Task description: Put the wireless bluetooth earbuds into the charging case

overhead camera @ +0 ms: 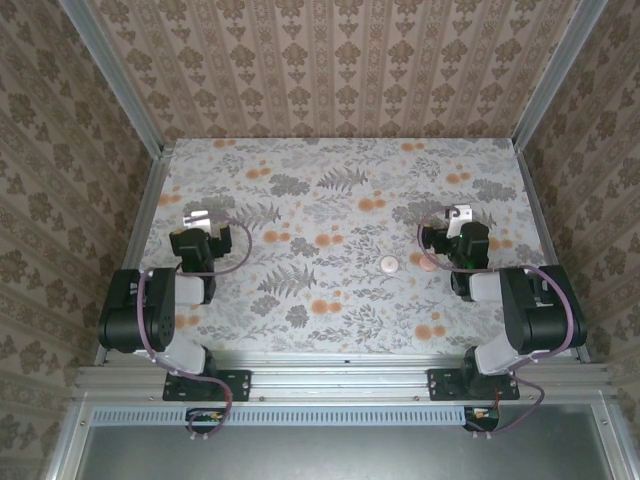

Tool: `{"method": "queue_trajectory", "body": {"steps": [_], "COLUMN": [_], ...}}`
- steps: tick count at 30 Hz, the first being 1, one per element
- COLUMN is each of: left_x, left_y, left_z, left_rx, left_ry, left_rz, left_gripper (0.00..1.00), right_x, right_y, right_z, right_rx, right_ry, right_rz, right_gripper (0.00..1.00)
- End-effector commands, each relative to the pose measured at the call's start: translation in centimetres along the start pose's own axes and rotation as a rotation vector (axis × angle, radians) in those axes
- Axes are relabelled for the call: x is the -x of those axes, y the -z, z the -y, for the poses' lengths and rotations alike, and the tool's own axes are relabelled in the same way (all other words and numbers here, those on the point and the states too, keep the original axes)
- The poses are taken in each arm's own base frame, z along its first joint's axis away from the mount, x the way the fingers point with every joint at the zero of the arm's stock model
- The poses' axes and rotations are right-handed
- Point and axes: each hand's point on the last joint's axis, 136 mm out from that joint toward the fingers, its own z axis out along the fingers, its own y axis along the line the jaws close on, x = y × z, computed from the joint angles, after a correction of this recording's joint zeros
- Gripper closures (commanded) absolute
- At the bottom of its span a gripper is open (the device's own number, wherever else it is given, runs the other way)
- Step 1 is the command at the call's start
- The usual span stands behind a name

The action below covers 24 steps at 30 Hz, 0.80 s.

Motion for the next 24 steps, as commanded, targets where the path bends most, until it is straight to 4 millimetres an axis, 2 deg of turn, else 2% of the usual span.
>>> {"method": "queue_trajectory", "body": {"steps": [1, 24], "left_x": [1.06, 1.13], "left_y": [-0.06, -0.01], "left_z": [0.25, 0.53], "left_rx": [-0.022, -0.033], "left_ry": [0.03, 0.021], "left_rz": [0.024, 0.029], "left_gripper": [0.0, 0.0], "right_x": [1.08, 0.95], "right_y": [-0.28, -0.22], "right_z": [-0.39, -0.42], "right_rx": [0.026, 0.025], "right_ry": [-0.022, -0.021], "right_rz": [0.03, 0.029], "right_gripper": [0.0, 0.0]}}
